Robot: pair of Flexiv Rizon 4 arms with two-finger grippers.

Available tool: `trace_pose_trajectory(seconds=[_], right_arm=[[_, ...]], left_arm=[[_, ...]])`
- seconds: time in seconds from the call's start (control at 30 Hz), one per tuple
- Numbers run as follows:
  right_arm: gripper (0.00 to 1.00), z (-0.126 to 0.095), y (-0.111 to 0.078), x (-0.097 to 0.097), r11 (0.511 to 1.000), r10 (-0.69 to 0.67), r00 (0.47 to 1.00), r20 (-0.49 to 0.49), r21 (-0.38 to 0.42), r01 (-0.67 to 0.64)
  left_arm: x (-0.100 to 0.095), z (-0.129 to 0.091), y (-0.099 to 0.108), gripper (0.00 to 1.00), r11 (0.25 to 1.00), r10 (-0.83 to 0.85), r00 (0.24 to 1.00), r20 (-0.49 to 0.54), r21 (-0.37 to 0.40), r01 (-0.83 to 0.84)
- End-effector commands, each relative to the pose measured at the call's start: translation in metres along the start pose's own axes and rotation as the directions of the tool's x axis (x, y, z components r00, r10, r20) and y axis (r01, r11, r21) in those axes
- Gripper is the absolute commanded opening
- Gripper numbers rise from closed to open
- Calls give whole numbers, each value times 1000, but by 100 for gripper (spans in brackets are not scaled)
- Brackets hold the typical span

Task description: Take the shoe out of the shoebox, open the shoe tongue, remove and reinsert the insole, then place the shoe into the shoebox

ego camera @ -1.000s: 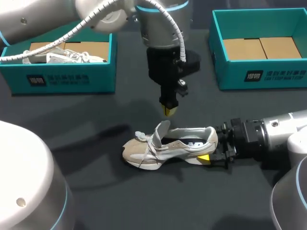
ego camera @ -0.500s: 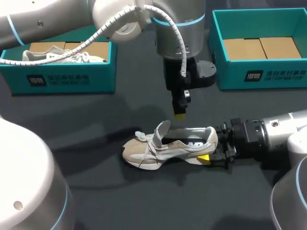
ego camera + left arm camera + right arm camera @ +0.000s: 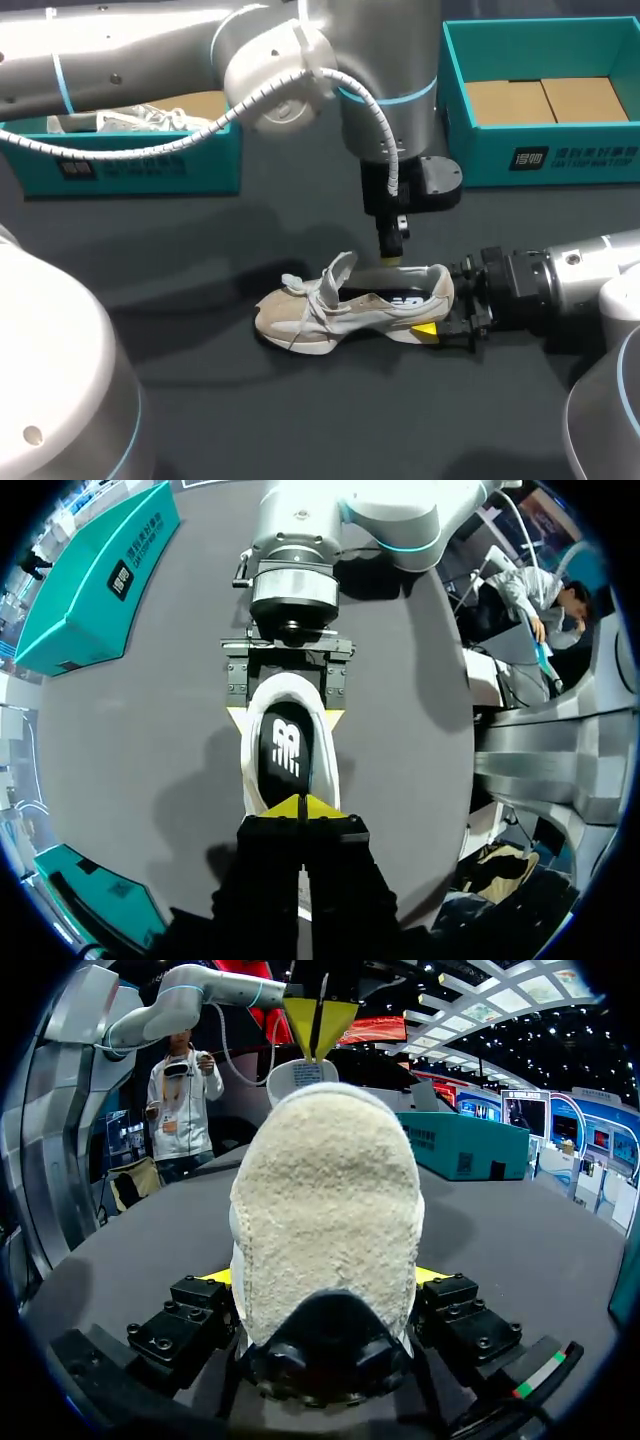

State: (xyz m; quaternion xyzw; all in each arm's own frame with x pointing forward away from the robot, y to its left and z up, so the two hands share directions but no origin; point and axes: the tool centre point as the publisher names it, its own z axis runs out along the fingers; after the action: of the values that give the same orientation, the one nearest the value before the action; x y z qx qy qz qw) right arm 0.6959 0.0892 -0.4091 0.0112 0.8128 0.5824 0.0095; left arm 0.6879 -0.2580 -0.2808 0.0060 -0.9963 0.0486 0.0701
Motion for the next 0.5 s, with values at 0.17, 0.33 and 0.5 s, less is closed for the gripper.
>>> trace_pose_trajectory(seconds=[0.17, 0.33, 0.5], right_arm=[[0, -1, 0, 1, 1000, 0, 1000, 1, 3, 0], [0, -1, 0, 1, 1000, 0, 1000, 1, 3, 0], [0, -1, 0, 1, 1000, 0, 1000, 1, 3, 0]], left_arm=[[0, 1, 2, 0, 1000, 1, 1000, 1, 5, -1], [-7, 21, -6, 0, 1000, 11, 1000, -18, -3, -11], [-10, 46, -10, 0, 1000, 27, 998, -54, 2, -27]])
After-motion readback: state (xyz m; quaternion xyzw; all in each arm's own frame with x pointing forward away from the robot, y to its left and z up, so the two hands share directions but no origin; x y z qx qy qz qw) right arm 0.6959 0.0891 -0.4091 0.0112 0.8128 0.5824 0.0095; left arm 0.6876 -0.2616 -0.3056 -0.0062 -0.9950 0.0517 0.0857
